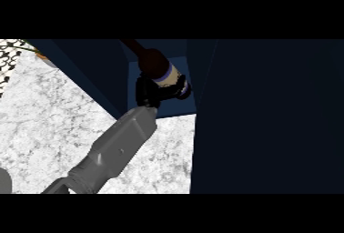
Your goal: Pick up the wine, place it into the cabinet and close the cabinet
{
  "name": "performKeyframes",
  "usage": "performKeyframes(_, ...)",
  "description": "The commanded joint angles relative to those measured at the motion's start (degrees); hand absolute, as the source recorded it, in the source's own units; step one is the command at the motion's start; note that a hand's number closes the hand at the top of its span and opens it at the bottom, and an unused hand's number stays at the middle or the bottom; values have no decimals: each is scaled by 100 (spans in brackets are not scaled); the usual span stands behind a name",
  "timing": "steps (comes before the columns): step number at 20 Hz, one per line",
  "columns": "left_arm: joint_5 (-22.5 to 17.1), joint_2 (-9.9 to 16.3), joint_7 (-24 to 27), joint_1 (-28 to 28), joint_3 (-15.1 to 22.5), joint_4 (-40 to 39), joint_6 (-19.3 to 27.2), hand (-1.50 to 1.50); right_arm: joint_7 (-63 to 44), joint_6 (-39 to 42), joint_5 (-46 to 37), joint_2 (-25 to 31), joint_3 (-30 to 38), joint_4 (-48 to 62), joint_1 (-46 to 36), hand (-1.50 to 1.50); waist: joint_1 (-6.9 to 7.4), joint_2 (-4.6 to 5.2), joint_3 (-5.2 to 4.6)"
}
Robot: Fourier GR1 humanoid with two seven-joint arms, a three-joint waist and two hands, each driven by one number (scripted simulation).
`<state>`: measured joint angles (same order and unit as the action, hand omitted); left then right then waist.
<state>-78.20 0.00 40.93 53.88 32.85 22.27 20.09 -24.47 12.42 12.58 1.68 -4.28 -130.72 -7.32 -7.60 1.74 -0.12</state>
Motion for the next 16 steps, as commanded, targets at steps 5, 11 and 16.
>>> performKeyframes(5, -683, 0, 229, 133, 196, 121, 349, -150, -153, -18, -4, -7, -143, -106, 16, -150, -50, 9, -1)
performKeyframes(11, -949, 0, 336, 327, 328, -74, 485, -150, -82, 57, 57, 34, -109, -148, 27, -150, -83, 27, 1)
performKeyframes(16, -872, 0, 420, 465, 719, -191, 917, -150, -79, 72, 63, 75, -33, -37, 10, -150, -72, 19, 5)
